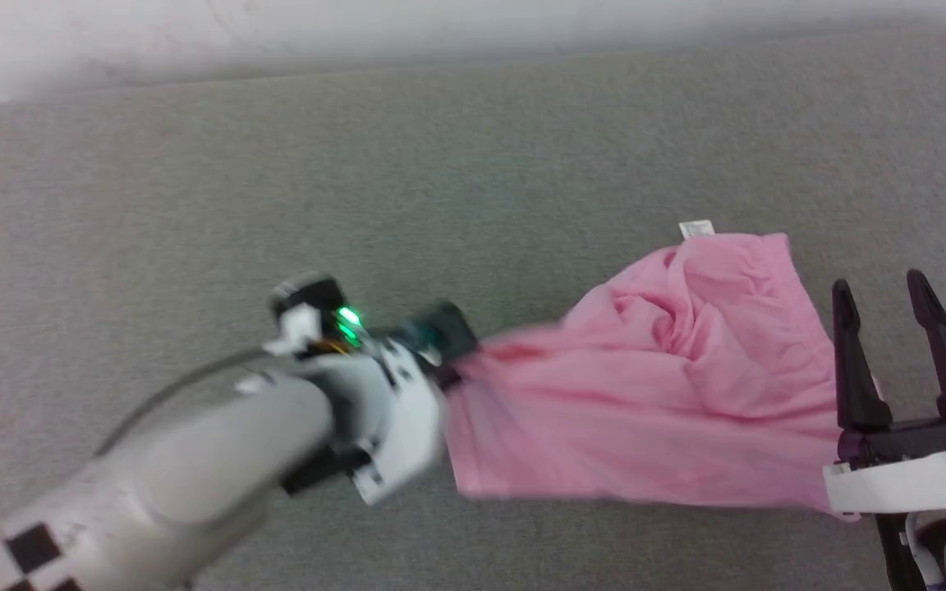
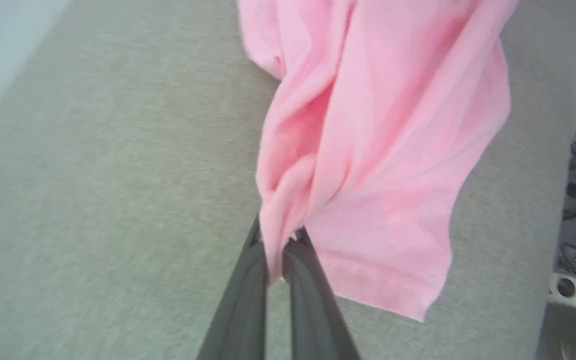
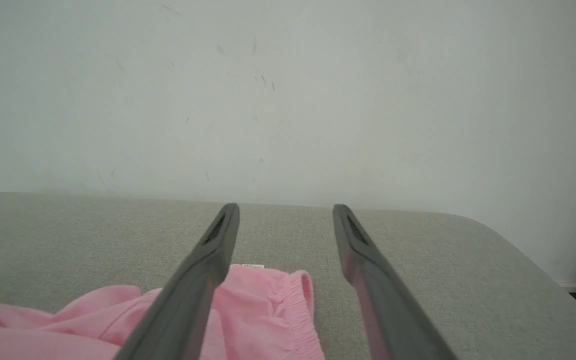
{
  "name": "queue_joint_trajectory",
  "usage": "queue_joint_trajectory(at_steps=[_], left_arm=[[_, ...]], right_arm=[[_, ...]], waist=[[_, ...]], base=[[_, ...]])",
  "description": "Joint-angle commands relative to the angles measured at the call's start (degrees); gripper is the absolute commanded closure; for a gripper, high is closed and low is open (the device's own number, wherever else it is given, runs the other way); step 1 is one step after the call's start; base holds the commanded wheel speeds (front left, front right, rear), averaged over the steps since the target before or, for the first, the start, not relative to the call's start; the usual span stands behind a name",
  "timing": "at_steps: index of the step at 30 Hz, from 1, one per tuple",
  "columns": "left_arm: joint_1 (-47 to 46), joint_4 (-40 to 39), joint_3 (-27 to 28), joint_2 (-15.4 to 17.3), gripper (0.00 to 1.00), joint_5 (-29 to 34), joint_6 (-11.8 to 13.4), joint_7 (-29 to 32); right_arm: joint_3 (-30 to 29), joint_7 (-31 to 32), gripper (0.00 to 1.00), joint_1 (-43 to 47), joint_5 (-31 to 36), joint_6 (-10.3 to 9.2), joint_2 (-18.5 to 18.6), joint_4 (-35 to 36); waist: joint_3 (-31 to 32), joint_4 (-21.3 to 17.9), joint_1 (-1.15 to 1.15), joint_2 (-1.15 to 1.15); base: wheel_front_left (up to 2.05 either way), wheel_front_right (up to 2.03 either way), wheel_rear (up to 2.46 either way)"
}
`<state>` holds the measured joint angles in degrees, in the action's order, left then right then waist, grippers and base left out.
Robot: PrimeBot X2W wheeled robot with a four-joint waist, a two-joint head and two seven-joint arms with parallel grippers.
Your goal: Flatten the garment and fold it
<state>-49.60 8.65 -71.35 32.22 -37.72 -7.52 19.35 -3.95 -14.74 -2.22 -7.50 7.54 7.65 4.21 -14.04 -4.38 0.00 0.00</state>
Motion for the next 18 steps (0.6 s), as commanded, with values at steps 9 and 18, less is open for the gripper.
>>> queue_joint_trajectory(at_steps=[9, 18], left_arm=[[1.15, 5.87, 9.46, 9.32, 1.0, -4.85, 4.95, -10.24], [5.65, 21.72, 10.26, 8.02, 1.0, -7.24, 6.57, -14.67]], right_arm=[[-0.09, -0.26, 0.0, 2.72, 0.33, -0.05, -0.14, -0.01], [2.35, -0.26, 0.0, 1.45, 0.72, -0.05, 0.81, -2.14]], waist=[[4.79, 7.29, 0.0, 0.0], [4.15, 6.92, 0.0, 0.0]], base=[[0.0, 0.0, 0.0], [0.0, 0.0, 0.0]])
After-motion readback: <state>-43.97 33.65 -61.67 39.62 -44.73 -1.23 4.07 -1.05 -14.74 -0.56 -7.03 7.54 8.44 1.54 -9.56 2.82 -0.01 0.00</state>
